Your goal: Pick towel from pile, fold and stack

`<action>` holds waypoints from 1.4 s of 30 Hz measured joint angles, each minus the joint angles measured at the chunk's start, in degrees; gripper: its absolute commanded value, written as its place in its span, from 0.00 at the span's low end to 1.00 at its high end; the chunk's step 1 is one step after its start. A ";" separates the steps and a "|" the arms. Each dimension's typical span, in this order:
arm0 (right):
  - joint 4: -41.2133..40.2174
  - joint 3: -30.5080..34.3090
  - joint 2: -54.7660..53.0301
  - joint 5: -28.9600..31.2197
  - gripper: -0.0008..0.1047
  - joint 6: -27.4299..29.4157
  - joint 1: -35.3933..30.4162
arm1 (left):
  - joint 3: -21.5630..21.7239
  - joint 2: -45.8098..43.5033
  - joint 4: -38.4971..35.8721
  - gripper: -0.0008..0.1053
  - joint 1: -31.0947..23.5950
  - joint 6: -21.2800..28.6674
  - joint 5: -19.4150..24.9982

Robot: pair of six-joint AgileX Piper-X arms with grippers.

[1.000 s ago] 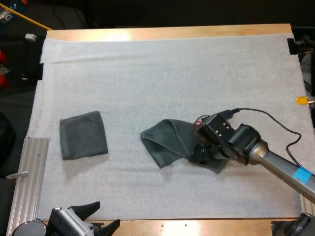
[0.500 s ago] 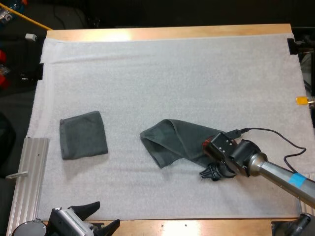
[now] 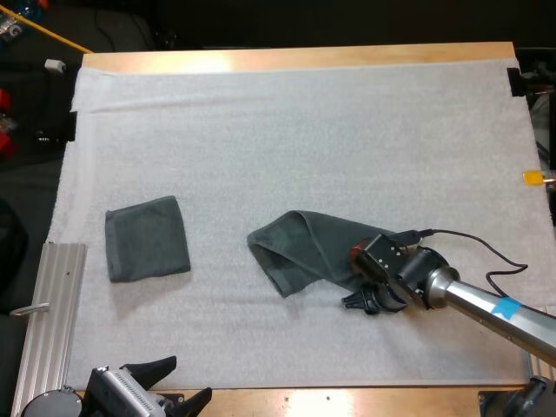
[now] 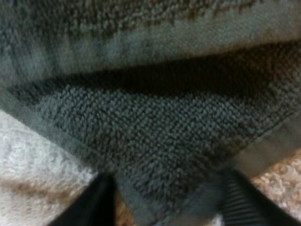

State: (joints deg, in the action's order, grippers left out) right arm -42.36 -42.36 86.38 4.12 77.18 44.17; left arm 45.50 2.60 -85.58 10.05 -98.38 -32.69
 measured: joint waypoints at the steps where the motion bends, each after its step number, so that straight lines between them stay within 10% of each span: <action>1: 0.00 0.00 0.00 0.00 0.22 0.00 0.00 | 0.00 0.00 0.00 0.62 0.00 0.00 0.00; 5: 0.00 0.00 0.00 0.00 0.01 0.00 0.00 | 0.00 0.00 0.00 0.62 0.00 0.00 0.00; 13: -0.43 -3.08 -6.05 0.00 0.01 1.44 0.00 | 0.00 0.00 0.00 0.62 0.00 0.00 0.00; 26: -0.21 -28.02 -15.98 1.97 0.01 14.25 0.00 | 0.00 0.00 0.00 0.62 0.00 0.00 0.00; 42: -18.32 -3.34 -14.68 -2.20 0.01 15.32 0.00 | 0.00 0.00 0.00 0.62 0.00 0.00 0.00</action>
State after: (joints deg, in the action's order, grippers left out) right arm -60.68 -45.70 71.71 1.92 92.50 44.17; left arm 45.50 2.60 -85.58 10.05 -98.38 -32.69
